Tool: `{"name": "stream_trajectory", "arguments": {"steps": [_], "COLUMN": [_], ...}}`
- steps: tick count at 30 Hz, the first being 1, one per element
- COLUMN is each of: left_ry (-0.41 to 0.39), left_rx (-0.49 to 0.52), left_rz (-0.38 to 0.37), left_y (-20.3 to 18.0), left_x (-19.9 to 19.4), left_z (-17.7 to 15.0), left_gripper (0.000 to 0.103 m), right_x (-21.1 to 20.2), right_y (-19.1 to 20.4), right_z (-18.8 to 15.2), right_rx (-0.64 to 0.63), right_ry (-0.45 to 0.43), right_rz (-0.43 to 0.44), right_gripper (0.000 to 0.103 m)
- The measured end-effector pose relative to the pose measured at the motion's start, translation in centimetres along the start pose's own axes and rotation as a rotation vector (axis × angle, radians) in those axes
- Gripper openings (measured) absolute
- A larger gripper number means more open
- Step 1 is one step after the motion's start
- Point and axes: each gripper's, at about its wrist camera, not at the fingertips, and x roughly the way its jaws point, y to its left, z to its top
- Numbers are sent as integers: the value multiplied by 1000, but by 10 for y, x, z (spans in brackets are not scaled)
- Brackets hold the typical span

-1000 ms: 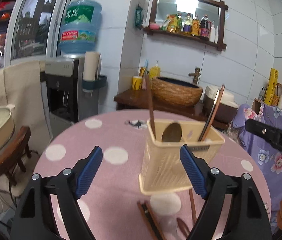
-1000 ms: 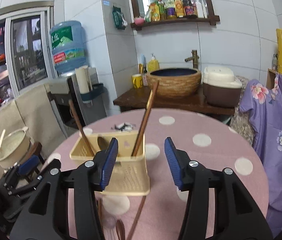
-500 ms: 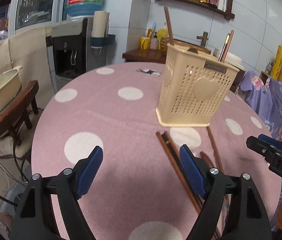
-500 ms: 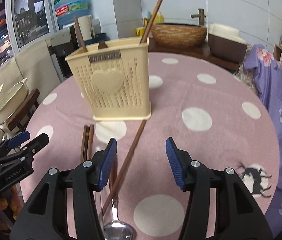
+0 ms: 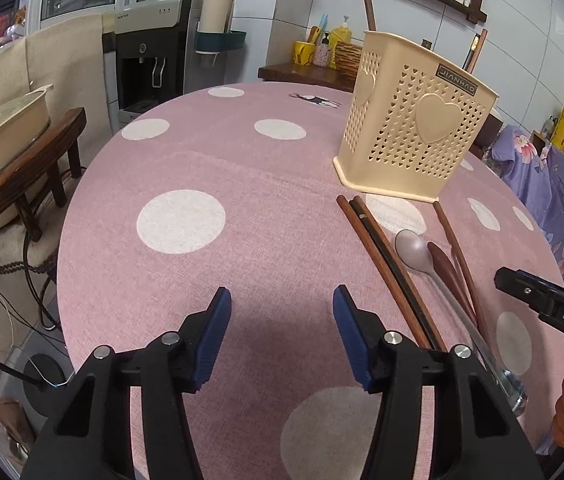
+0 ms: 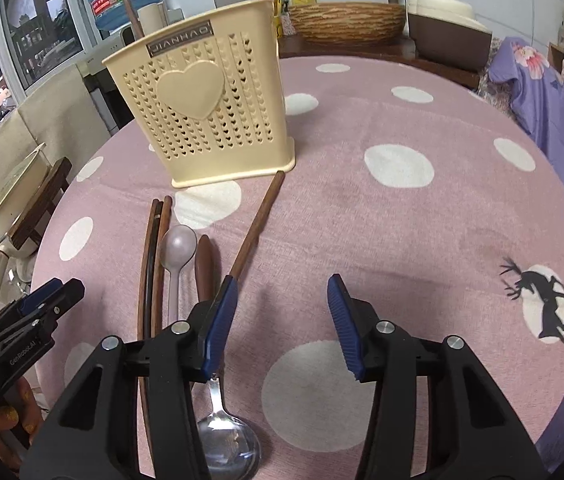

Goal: Organize utensils

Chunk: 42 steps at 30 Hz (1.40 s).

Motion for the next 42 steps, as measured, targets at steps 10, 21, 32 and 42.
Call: {"name": "stream_trajectory", "arguments": {"steps": [10,21,32,42], "left_ry": [5,14,76,128], "left_rx": [28,74,139,45], "left_rz": [-13,-39,-20,-14], "left_y": [-11,-31,-59,-24], "left_x": [2,11,38,38], "left_z": [0,11,17,33], "left_gripper": [52,52,52,50], "right_x": [46,69,61,53], "right_y": [15,32,19,7], "right_z": [39,59,54,50], "right_rx": [40,-10,8,15], "right_ry": [110,131,136,134], "right_rz": [-3,-152,-128,-125], "right_gripper": [29,11,10,8]}}
